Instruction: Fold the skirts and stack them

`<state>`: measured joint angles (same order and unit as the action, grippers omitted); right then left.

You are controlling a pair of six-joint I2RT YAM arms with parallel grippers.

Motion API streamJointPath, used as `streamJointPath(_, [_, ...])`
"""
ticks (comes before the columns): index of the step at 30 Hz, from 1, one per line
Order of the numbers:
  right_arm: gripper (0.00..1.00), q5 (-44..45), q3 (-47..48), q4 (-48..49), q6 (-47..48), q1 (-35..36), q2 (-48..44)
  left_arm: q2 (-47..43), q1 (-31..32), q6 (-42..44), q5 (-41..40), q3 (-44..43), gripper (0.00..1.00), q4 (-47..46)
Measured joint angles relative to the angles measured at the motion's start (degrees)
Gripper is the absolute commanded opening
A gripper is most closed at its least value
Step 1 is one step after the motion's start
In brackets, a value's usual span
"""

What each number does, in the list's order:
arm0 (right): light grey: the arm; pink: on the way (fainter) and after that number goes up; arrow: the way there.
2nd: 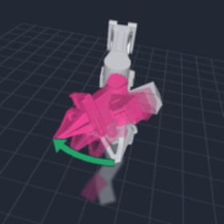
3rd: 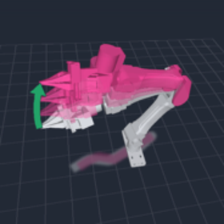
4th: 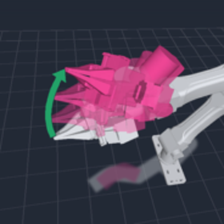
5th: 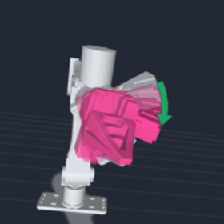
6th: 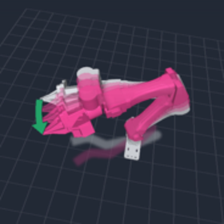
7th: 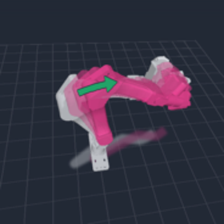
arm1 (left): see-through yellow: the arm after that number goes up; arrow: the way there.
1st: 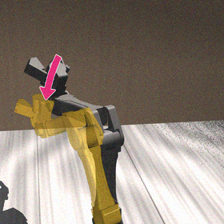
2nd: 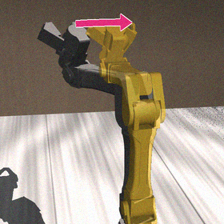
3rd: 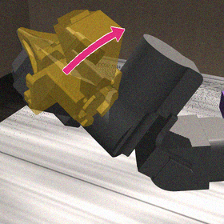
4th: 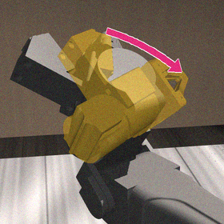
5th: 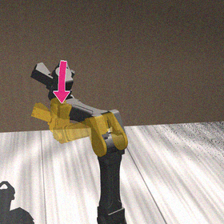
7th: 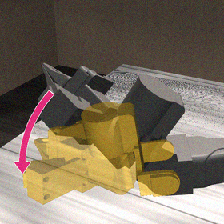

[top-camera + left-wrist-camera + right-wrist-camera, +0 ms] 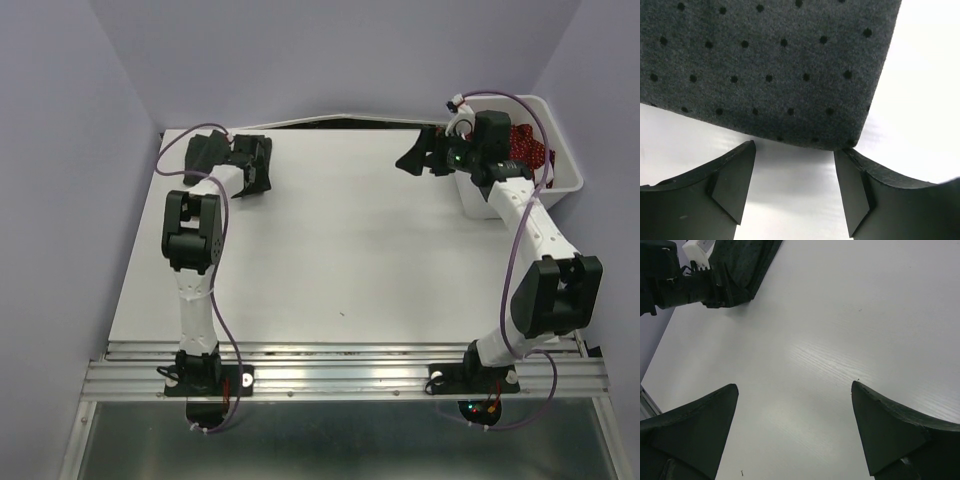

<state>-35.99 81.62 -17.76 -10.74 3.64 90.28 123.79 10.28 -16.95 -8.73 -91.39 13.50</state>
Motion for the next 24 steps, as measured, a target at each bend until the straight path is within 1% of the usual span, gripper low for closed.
streamJointPath(1, [1.0, 0.0, 0.0, 0.0, 0.0, 0.0, 0.1, 1.7, -0.8, 0.4, 0.1, -2.6, 0.73, 0.2])
streamJointPath(3, [1.0, 0.0, 0.0, 0.0, 0.0, 0.0, 0.2, 3.5, -1.6, 1.0, 0.2, -5.3, 0.73, 0.3])
streamJointPath(5, [1.0, 0.0, 0.0, 0.0, 0.0, 0.0, 0.2, 4.5, -2.2, 1.9, 0.4, -6.9, 0.73, 0.3])
streamJointPath(7, [1.0, 0.0, 0.0, 0.0, 0.0, 0.0, 0.2, 5.0, -2.5, 3.1, 0.7, -7.6, 0.76, 0.3])
streamJointPath(8, [1.0, 0.0, 0.0, 0.0, 0.0, 0.0, 0.2, 5.0, -2.6, 3.7, 0.9, -7.7, 0.78, 0.3])
streamJointPath(9, [1.0, 0.2, 0.1, 0.0, 0.0, 0.0, 0.2, 5.0, -2.6, 4.4, 1.1, -7.8, 0.83, 0.4])
streamJointPath(10, [1.0, 0.5, 0.1, 0.0, 0.1, -0.1, 0.2, 5.0, -2.4, 5.7, 1.2, -7.8, 0.84, 0.4])
streamJointPath(11, [1.0, 1.0, 0.3, -0.3, 0.2, -0.2, 0.2, 4.9, -2.3, 6.9, 1.4, -7.7, 0.89, 0.5])
streamJointPath(12, [1.0, 1.4, 0.5, -0.3, 0.4, -0.3, 0.2, 4.5, -2.0, 8.5, 1.4, -7.4, 0.98, 0.3])
streamJointPath(13, [1.0, 1.9, 1.0, -0.6, 0.6, -0.6, 0.2, 3.4, -1.6, 9.9, 1.6, -5.6, 0.98, -1.4])
streamJointPath(14, [1.0, 3.3, 2.7, -2.1, 1.1, -1.1, 0.5, 1.2, -0.9, 12.4, 1.6, -2.6, 0.98, -2.6])
streamJointPath(16, [1.0, 4.8, 7.1, -3.6, 1.8, -3.0, 1.8, -6.1, 1.7, 16.5, 2.0, 4.3, 0.98, -3.5])
streamJointPath(18, [1.0, 5.8, 12.8, -5.1, 2.0, -6.1, 3.6, -14.6, 4.7, 19.7, 3.7, 7.6, 0.98, -2.7])
streamJointPath(20, [1.0, 7.1, 20.8, -6.3, 2.6, -11.5, 6.3, -21.9, 7.5, 20.8, 6.2, 7.0, 0.98, -3.1])
streamJointPath(21, [1.0, 7.6, 22.8, -6.7, 3.0, -12.7, 7.0, -24.9, 8.2, 21.0, 7.5, 6.0, 0.98, -3.0])
streamJointPath(23, [1.0, 10.0, 30.4, -7.5, 4.4, -18.3, 10.5, -29.7, 8.7, 20.8, 9.4, 3.3, 0.98, -3.0])
streamJointPath(24, [1.0, 10.4, 31.9, -7.9, 4.8, -19.4, 11.4, -31.4, 8.5, 20.4, 10.2, 2.4, 0.98, -3.1])
